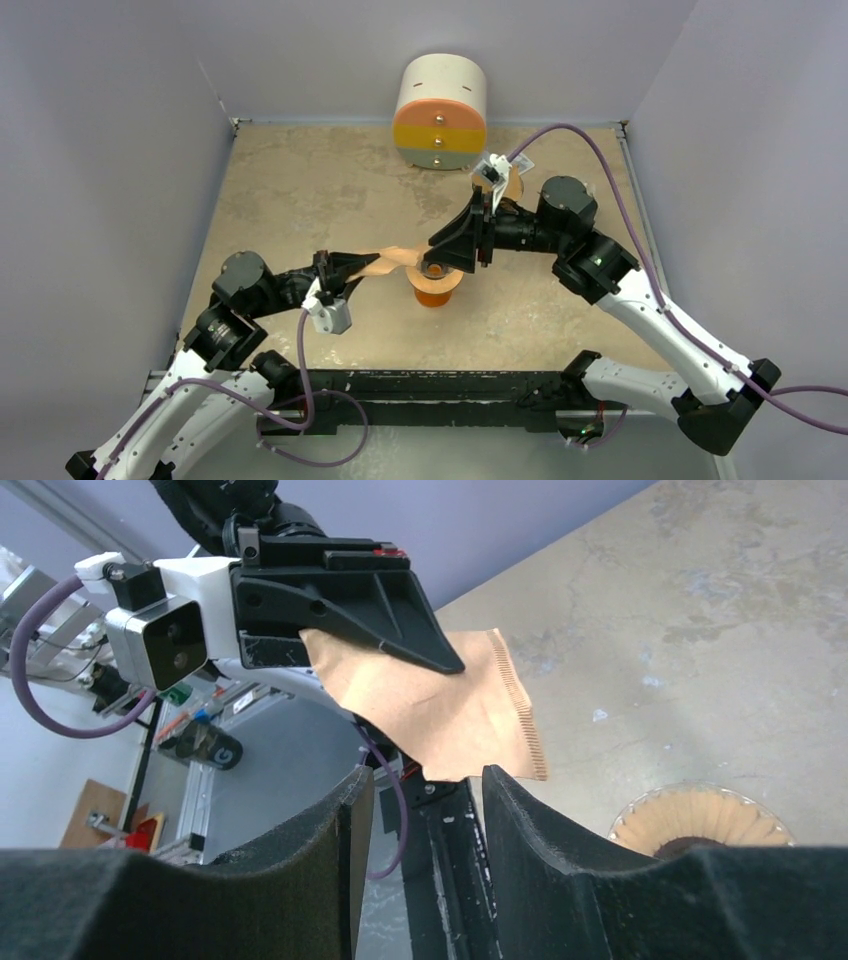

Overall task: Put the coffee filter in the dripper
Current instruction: Place the coffee filter in the coffee dripper.

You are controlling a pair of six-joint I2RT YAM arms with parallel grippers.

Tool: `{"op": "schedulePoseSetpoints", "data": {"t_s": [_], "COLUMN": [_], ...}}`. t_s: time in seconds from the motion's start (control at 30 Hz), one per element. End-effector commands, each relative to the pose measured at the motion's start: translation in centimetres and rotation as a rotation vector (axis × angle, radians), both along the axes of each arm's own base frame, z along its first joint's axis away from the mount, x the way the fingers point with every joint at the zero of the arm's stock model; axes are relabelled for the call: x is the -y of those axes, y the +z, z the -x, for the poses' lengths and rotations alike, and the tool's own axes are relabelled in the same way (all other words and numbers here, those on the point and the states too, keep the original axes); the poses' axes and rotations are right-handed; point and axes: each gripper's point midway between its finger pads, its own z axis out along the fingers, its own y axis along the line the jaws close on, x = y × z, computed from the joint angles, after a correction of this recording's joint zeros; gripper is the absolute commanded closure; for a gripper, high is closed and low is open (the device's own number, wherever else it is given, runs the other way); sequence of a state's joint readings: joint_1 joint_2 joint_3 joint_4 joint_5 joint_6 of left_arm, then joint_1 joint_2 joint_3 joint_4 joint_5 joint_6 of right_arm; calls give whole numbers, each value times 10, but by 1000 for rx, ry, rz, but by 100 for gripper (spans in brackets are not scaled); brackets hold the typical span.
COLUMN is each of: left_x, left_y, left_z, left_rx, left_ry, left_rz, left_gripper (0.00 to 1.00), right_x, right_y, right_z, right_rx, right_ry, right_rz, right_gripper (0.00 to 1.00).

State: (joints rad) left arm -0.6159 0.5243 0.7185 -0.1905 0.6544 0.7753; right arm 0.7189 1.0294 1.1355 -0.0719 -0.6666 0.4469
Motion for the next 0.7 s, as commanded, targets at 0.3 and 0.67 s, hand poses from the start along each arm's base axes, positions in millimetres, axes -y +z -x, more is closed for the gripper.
{"op": "schedulePoseSetpoints", "data": {"t_s": [0.3,0.67], "left_x": [-21,-32], "left_y": [34,39], "left_z": [-30,-39], "left_rx": [281,397], "left_ry": [190,269], "left_rz": [-12,-48], "left_gripper": [100,100], "right_x": [-13,-28], "right_y": [-2,23], "right_z": [-39,-55], "right_rx": [-272,-571], "right_ry": [-283,-295], "right_rz": [-115,-405], "right_gripper": [46,39]}}
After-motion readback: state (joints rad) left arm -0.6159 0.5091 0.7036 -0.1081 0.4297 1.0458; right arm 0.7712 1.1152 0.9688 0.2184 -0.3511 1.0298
